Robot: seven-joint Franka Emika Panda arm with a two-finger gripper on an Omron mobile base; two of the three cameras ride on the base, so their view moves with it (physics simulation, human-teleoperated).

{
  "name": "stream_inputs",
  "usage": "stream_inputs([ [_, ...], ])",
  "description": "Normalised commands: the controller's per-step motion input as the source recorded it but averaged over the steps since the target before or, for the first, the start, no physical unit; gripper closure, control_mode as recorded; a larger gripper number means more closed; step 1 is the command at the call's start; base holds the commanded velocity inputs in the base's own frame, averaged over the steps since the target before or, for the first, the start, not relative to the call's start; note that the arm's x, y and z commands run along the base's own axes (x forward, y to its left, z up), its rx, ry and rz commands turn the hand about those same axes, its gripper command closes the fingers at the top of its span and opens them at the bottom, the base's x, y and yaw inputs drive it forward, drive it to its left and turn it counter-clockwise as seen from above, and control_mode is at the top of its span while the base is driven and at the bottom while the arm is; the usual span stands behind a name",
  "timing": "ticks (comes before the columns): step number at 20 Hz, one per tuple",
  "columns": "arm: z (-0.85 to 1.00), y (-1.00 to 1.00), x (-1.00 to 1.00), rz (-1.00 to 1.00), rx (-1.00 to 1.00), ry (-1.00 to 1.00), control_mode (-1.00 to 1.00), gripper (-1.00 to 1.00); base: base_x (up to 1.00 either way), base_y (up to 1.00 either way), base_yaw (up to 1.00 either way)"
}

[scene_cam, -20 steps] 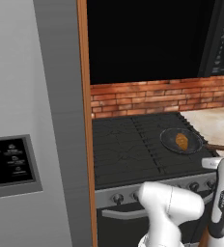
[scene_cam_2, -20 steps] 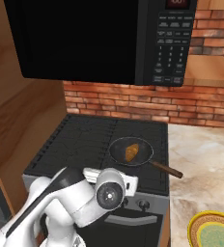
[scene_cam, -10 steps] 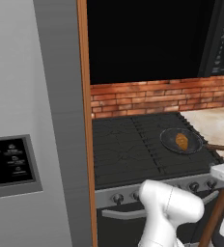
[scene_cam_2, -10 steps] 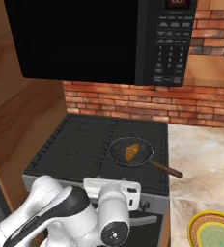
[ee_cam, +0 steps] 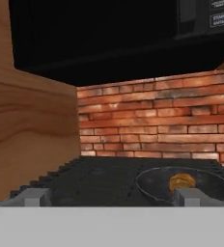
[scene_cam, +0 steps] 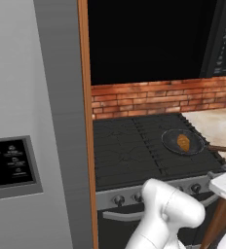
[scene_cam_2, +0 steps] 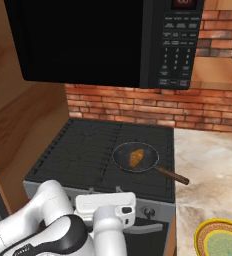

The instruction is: Pick the croissant and place it on the pan. Then turn on the stove to warm the croissant.

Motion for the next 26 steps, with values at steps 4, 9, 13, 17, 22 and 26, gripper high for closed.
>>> stream_inputs([
  [4, -0.19, 0.30, -0.01, -0.02, -0.02, -0.16, -1.00, -1.00, 0.00, 0.00, 0.00],
  [9, -0.21, 0.18, 0.00, -0.12, -0.01, -0.10, -1.00, -1.00, 0.00, 0.00, 0.00],
  [13, -0.27, 0.01, 0.01, -0.21, -0.01, -0.08, -1.00, -1.00, 0.00, 0.00, 0.00],
  [17, -0.31, -0.02, 0.01, -0.15, 0.00, -0.06, -1.00, -1.00, 0.00, 0.00, 0.00],
  [22, -0.22, -0.28, 0.00, -0.01, 0.00, -0.02, -1.00, -1.00, 0.00, 0.00, 0.00],
  [26, -0.22, -0.51, 0.00, 0.04, 0.00, 0.00, -1.00, -1.00, 0.00, 0.00, 0.00],
])
